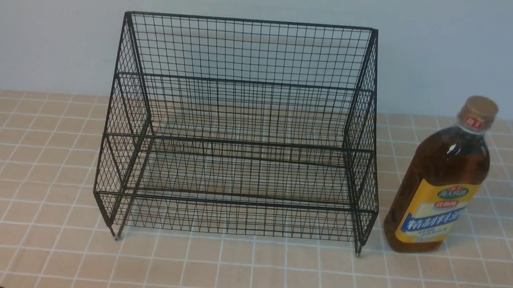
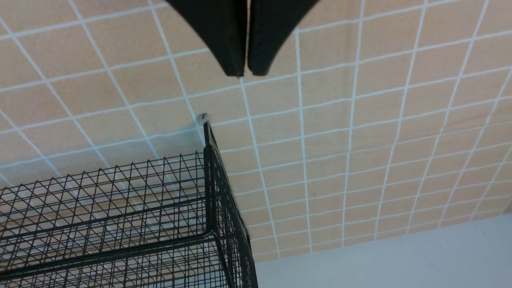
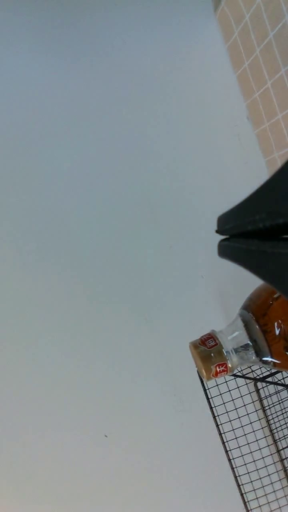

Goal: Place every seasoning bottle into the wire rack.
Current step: Use the right arm to grab the condiment bottle closest to it

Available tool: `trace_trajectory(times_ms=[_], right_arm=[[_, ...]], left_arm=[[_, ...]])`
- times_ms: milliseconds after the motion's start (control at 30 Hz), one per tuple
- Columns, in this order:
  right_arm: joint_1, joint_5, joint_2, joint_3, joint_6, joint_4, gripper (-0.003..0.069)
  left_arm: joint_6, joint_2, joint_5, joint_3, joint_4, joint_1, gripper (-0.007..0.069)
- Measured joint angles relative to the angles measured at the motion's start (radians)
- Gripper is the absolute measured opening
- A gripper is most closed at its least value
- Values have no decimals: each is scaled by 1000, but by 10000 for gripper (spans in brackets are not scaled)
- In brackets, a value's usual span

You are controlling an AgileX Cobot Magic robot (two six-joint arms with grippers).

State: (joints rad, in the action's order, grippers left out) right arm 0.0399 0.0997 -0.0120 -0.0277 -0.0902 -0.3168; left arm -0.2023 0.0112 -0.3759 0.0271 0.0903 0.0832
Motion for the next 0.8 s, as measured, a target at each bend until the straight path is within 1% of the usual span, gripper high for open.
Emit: trace_trajectory(times_ms=[167, 267, 367, 400, 500, 533, 633, 733, 800], right_arm=[[0, 50, 0, 3, -82, -44, -17], [0, 6, 12, 68, -101, -39, -17], [0, -77, 116, 218, -102, 37, -17], [0, -121, 191, 292, -102, 95, -17], [0, -201, 358, 415, -102, 198, -17], [0, -206, 371, 433, -102, 211, -17], [-3, -263, 547, 539, -102, 279, -3], [-30, -282, 663, 601, -81, 317, 30], [-86, -283, 753, 644, -64, 317, 74]], left_arm=[[0, 0, 0, 0, 0, 0, -10], [0, 0, 0, 0, 0, 0, -10], [0, 0, 0, 0, 0, 0, -10], [0, 0, 0, 0, 0, 0, -10], [0, 0, 0, 0, 0, 0, -10], [0, 0, 0, 0, 0, 0, -10], [0, 0, 0, 0, 0, 0, -10], [0, 0, 0, 0, 0, 0, -10], [0, 0, 0, 0, 0, 0, -10]])
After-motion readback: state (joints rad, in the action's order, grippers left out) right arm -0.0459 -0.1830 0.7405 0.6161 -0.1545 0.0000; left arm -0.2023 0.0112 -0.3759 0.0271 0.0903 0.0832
